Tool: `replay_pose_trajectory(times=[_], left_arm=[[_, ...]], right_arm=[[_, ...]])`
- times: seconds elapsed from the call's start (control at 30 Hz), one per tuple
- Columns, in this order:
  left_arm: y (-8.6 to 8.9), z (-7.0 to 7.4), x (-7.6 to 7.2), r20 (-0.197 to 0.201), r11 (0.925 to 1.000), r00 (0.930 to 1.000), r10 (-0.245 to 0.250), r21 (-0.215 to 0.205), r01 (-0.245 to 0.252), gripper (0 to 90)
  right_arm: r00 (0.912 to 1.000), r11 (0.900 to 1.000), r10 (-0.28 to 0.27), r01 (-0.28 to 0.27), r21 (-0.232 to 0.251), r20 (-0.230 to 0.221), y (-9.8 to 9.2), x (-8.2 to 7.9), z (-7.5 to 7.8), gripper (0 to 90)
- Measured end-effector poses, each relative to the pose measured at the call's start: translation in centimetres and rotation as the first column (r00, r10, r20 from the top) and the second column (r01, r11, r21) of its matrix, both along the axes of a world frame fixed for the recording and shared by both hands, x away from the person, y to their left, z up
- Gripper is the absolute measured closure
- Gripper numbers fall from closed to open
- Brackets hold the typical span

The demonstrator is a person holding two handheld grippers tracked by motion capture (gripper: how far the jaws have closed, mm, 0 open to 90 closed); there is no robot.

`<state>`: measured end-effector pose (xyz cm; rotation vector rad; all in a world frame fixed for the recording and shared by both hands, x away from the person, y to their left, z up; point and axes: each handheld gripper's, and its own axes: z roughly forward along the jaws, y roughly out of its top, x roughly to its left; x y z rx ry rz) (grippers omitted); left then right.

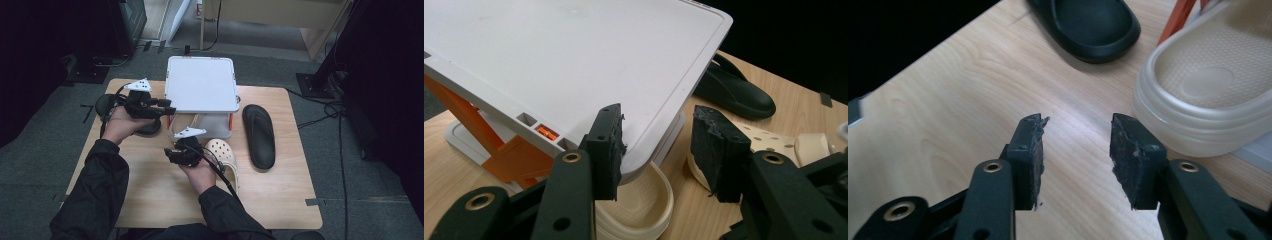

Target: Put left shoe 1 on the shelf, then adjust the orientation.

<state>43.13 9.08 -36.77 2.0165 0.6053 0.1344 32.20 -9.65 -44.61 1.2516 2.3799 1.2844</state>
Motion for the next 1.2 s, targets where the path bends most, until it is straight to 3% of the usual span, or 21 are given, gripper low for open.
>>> replay_pose_trajectory(times=[0.2, 0.43, 0.63, 0.9, 1.2], left_arm=[[0.0, 0.0, 0.0, 0.000, 1.0000, 1.0000, 0.002, -0.001, -0.002, 56.1], [0.0, 0.0, 0.0, 0.000, 1.0000, 1.0000, 0.002, -0.001, -0.002, 56.1], [0.0, 0.0, 0.0, -0.006, 1.0000, 1.0000, 0.004, -0.002, -0.004, 55.4], [0.0, 0.0, -0.1, -0.002, 1.0000, 1.0000, 0.006, 0.000, -0.006, 54.8], [0.0, 0.0, -0.1, 0.001, 1.0000, 1.0000, 0.003, -0.003, -0.003, 54.8]], right_arm=[[0.9996, 0.999, 0.029, -0.029, 0.027, 0.009, -1.2, -1.2, 1.2, 55.0], [0.9985, 0.998, 0.055, -0.055, 0.015, 0.008, -3.2, -1.7, 1.4, 53.8], [0.9981, 0.998, 0.060, -0.061, 0.033, 0.012, -4.7, -1.9, 1.5, 51.5], [0.9944, 0.995, 0.101, -0.102, 0.004, 0.030, -6.9, -2.3, 1.8, 49.7], [0.9931, 0.994, 0.104, -0.102, -0.039, 0.054, -10.3, -2.6, 2.2, 48.8]])
